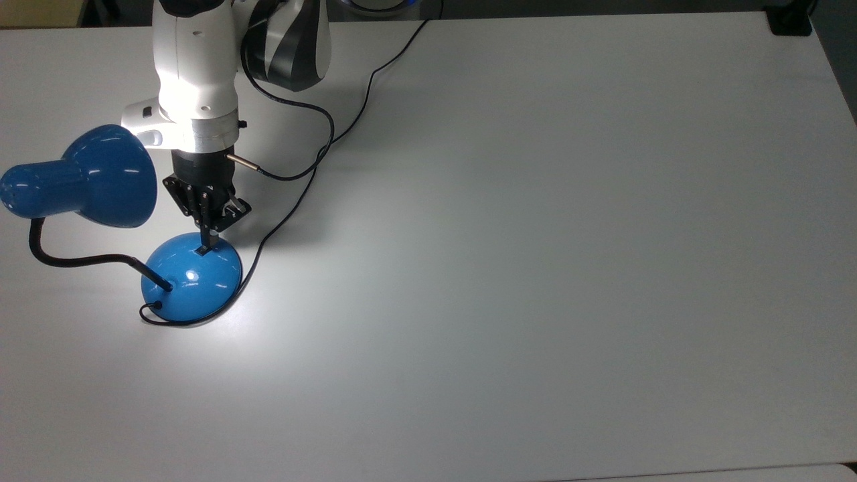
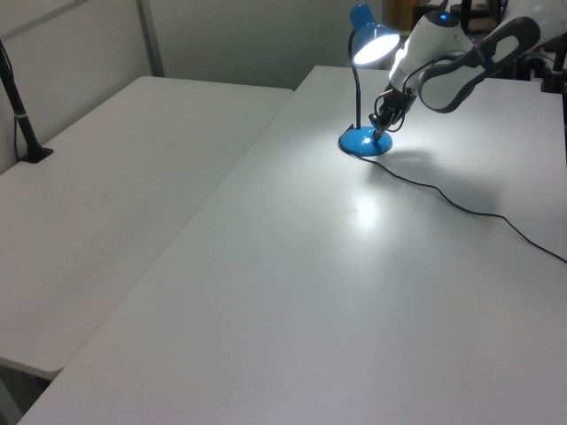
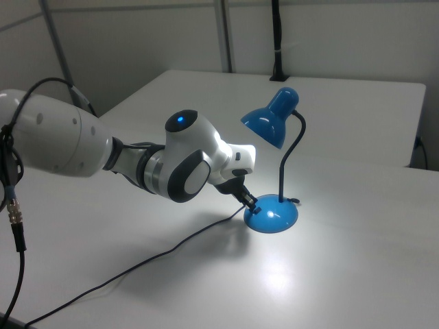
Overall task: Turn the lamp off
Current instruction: 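Press the black switch on the lamp base with the gripper fingertips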
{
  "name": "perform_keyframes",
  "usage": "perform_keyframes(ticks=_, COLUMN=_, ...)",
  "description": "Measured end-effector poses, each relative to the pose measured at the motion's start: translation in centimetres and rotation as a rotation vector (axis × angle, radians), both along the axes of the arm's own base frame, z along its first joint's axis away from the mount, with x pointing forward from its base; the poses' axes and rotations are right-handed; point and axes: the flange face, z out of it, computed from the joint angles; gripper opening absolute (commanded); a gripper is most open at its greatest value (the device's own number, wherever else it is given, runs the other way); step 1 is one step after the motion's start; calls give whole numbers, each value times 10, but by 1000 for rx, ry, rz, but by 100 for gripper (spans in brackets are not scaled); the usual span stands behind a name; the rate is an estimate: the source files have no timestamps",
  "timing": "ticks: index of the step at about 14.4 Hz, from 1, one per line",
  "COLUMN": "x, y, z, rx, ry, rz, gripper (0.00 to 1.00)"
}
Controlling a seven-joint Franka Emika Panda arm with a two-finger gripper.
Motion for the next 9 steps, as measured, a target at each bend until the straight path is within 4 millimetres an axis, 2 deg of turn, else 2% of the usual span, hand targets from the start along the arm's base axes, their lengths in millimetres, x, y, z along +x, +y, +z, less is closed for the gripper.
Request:
perform_keyframes(ticks=4, x=0, y=0, z=-9, rx=2, ry=7, rz=1, gripper=0)
perform_keyframes(ticks=9, x=0, y=-2, z=-9, rx=-15, ry=11, rz=12, gripper=0)
